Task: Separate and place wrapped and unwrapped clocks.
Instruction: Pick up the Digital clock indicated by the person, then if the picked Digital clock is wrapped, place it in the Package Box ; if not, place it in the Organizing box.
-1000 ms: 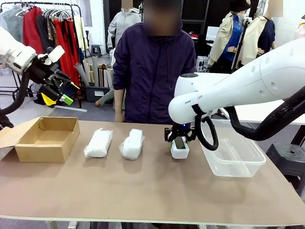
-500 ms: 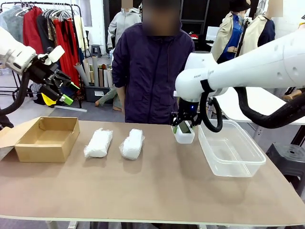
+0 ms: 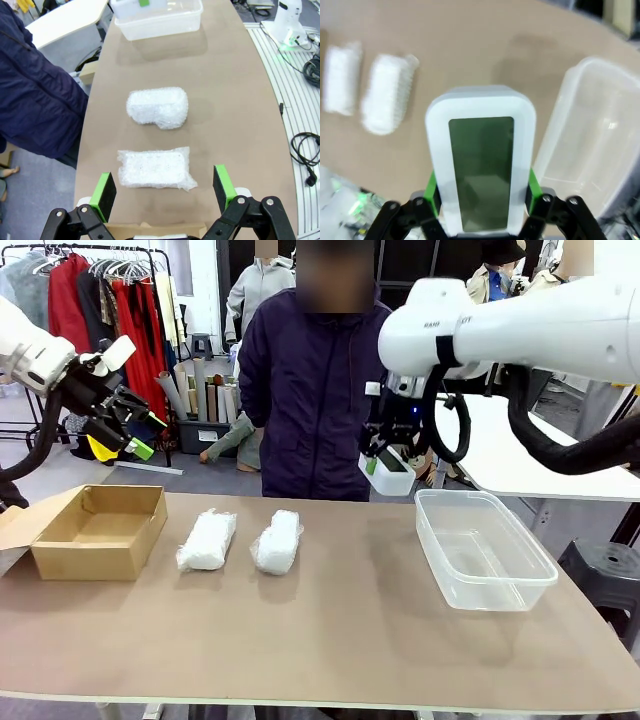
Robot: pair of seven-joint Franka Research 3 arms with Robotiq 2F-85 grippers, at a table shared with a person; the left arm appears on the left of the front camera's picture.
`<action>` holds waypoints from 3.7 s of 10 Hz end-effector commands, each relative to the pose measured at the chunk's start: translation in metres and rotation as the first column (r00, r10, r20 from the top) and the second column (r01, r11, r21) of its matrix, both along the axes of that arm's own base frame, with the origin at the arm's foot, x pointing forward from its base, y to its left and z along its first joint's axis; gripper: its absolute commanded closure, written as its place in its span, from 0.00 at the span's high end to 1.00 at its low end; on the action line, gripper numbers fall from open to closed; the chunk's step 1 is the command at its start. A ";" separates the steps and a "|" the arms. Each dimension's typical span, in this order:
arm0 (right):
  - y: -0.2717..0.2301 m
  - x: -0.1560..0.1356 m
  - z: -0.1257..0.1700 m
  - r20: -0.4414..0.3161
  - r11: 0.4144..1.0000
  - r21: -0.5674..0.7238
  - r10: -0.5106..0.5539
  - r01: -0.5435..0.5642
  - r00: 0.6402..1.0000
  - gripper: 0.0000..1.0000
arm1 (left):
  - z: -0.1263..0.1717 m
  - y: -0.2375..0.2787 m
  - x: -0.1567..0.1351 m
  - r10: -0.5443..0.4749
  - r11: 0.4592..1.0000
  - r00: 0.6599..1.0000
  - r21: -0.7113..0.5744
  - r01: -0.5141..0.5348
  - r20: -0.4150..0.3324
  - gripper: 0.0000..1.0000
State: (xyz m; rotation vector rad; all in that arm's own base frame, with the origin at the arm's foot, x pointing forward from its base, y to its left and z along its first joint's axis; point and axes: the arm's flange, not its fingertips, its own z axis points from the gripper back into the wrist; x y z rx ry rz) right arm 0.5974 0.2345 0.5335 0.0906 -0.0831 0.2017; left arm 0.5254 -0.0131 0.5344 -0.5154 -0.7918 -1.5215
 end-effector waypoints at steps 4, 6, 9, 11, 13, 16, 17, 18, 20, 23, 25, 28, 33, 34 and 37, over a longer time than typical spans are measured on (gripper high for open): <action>0.005 0.001 0.071 0.096 0.998 0.010 0.068 -0.069 0.993 0.00 | 0.002 0.001 0.000 0.001 1.000 1.000 -0.004 -0.001 0.005 1.00; 0.010 -0.005 0.081 0.114 0.997 -0.004 0.071 -0.071 0.991 0.00 | 0.002 0.001 0.000 0.001 1.000 1.000 -0.004 -0.001 0.005 1.00; 0.011 -0.004 0.077 0.101 0.999 0.028 0.041 -0.044 0.994 0.00 | 0.002 0.001 0.000 0.001 1.000 1.000 -0.004 -0.001 0.005 1.00; 0.011 -0.004 0.077 0.101 0.999 0.028 0.041 -0.044 0.994 0.00 | 0.002 0.001 0.000 0.001 1.000 1.000 -0.004 -0.001 0.005 1.00; 0.011 -0.004 0.077 0.101 0.999 0.028 0.041 -0.044 0.994 0.00 | 0.002 0.001 0.000 0.001 1.000 1.000 -0.004 -0.001 0.005 1.00; 0.011 -0.004 0.077 0.101 0.999 0.028 0.041 -0.044 0.994 0.00 | 0.002 0.001 0.000 0.001 1.000 1.000 -0.004 -0.001 0.005 1.00; 0.011 -0.004 0.077 0.101 0.999 0.028 0.041 -0.044 0.994 0.00 | 0.002 0.001 0.000 0.001 1.000 1.000 -0.004 -0.001 0.005 1.00; 0.011 -0.004 0.077 0.101 0.999 0.028 0.041 -0.044 0.994 0.00 | 0.002 0.001 0.000 0.001 1.000 1.000 -0.004 -0.001 0.005 1.00; 0.011 -0.004 0.077 0.101 0.999 0.028 0.041 -0.044 0.994 0.00 | 0.002 0.001 0.000 0.001 1.000 1.000 -0.004 -0.001 0.005 1.00; 0.011 -0.004 0.077 0.101 0.999 0.028 0.041 -0.044 0.994 0.00 | 0.002 0.001 0.000 0.001 1.000 1.000 -0.004 -0.001 0.005 1.00; 0.011 -0.004 0.077 0.101 0.999 0.028 0.041 -0.044 0.994 0.00 | 0.002 0.001 0.000 0.001 1.000 1.000 -0.004 -0.001 0.005 1.00; 0.006 -0.007 0.067 0.095 0.994 -0.011 0.110 -0.109 0.989 0.00 | 0.002 0.001 0.000 0.001 1.000 1.000 -0.004 -0.001 0.005 1.00; -0.064 -0.005 0.028 0.070 0.976 -0.100 0.200 -0.193 0.977 0.00 | 0.002 0.001 0.000 0.001 1.000 1.000 -0.004 -0.001 0.005 1.00; -0.079 -0.004 0.018 0.055 0.982 -0.088 0.171 -0.165 0.984 0.00 | 0.002 0.001 0.000 0.001 1.000 1.000 -0.004 -0.001 0.005 1.00; -0.129 -0.008 -0.021 0.036 0.986 -0.108 0.132 -0.128 0.991 0.00 | 0.002 0.001 0.000 0.001 1.000 1.000 -0.004 -0.001 0.005 1.00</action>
